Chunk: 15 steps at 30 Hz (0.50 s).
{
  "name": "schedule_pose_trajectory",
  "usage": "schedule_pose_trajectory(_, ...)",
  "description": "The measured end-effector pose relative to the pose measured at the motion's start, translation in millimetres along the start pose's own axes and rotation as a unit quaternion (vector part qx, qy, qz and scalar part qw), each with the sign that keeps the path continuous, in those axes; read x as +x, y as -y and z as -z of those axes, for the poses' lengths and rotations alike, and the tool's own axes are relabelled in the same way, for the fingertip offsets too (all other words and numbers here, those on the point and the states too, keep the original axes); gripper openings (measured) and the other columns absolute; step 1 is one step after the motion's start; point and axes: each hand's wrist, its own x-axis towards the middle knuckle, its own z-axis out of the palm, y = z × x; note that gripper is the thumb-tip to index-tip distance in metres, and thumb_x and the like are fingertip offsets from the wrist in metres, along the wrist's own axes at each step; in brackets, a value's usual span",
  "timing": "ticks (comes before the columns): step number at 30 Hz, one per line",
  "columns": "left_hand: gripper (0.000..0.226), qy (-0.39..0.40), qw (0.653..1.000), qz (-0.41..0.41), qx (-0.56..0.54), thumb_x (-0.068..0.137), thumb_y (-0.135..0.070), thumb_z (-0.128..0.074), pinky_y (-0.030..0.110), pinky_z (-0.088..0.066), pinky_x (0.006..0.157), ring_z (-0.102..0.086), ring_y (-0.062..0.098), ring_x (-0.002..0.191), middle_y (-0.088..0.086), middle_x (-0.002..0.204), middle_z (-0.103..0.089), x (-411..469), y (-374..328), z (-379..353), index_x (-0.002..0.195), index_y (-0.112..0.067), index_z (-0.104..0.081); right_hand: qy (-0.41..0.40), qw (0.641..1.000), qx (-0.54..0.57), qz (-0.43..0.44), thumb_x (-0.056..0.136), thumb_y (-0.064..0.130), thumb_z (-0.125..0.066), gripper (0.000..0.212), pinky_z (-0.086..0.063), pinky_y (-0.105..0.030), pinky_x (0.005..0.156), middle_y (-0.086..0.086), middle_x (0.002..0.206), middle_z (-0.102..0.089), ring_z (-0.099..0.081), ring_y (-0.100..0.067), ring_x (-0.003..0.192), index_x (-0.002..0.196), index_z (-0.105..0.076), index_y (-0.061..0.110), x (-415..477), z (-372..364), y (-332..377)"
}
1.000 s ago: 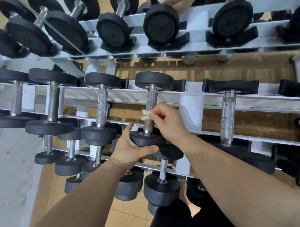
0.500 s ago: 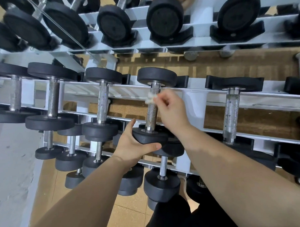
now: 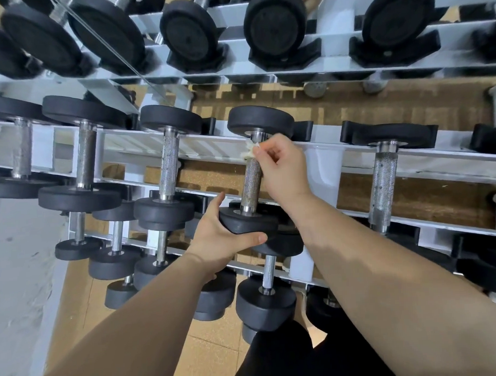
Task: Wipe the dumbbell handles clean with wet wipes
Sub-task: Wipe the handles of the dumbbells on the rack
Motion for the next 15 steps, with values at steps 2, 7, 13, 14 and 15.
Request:
schedule_pose_trajectory(2, 0.14, 0.0, 1.0, 0.001, 0.001, 0.037, -0.054, -0.099, 0.039, -0.046, 0.11, -0.056, 0.016, 0.128, -0.005, 0.141, -0.055, 0, 0, 0, 0.154, -0.043, -0.024, -0.019, 1.0, 0.015, -0.013, 0.094, 0.022, -0.065, 0.02, -0.046, -0.02, 0.067, 0.004, 0.075, -0.059, -0.058, -0.012, 0.073, 0.077, -0.056, 0.025, 1, -1, 2)
schedule_pose_trajectory(7, 0.14, -0.006, 1.0, -0.005, -0.005, 0.037, -0.049, -0.099, 0.039, -0.048, 0.108, -0.058, 0.012, 0.125, -0.007, 0.139, -0.055, 0, 2, -1, 0.155, -0.039, -0.025, 0.098, 0.994, -0.048, -0.009, 0.094, 0.021, -0.065, 0.017, -0.041, -0.013, 0.065, 0.01, 0.076, -0.059, -0.056, -0.003, 0.071, 0.08, -0.057, 0.023, -46, 12, -15)
schedule_pose_trajectory(13, 0.145, -0.024, 1.0, -0.006, 0.005, 0.036, -0.056, -0.098, 0.04, -0.042, 0.113, -0.047, 0.012, 0.135, -0.01, 0.148, -0.046, -3, 0, -10, 0.157, -0.041, -0.02, 0.054, 0.988, -0.139, 0.037, 0.095, 0.026, -0.063, 0.024, -0.039, -0.018, 0.059, 0.008, 0.07, -0.052, -0.05, -0.005, 0.065, 0.075, -0.051, 0.029, -14, 7, 5)
schedule_pose_trajectory(14, 0.146, -0.029, 0.999, -0.009, 0.015, 0.037, -0.058, -0.097, 0.04, -0.04, 0.115, -0.043, 0.013, 0.139, -0.009, 0.151, -0.042, -4, -1, -12, 0.158, -0.039, -0.018, 0.026, 0.99, -0.135, 0.026, 0.094, 0.026, -0.064, 0.02, -0.042, -0.02, 0.061, 0.007, 0.072, -0.054, -0.052, -0.006, 0.067, 0.077, -0.054, 0.027, -4, 6, 10)
schedule_pose_trajectory(15, 0.146, -0.033, 0.999, -0.011, 0.024, 0.039, -0.058, -0.096, 0.04, -0.037, 0.117, -0.038, 0.013, 0.142, -0.008, 0.154, -0.039, -6, -3, -14, 0.159, -0.036, -0.016, 0.003, 0.991, -0.136, 0.018, 0.094, 0.026, -0.064, 0.016, -0.044, -0.022, 0.063, 0.005, 0.074, -0.056, -0.054, -0.008, 0.069, 0.08, -0.058, 0.024, 2, 6, 12)
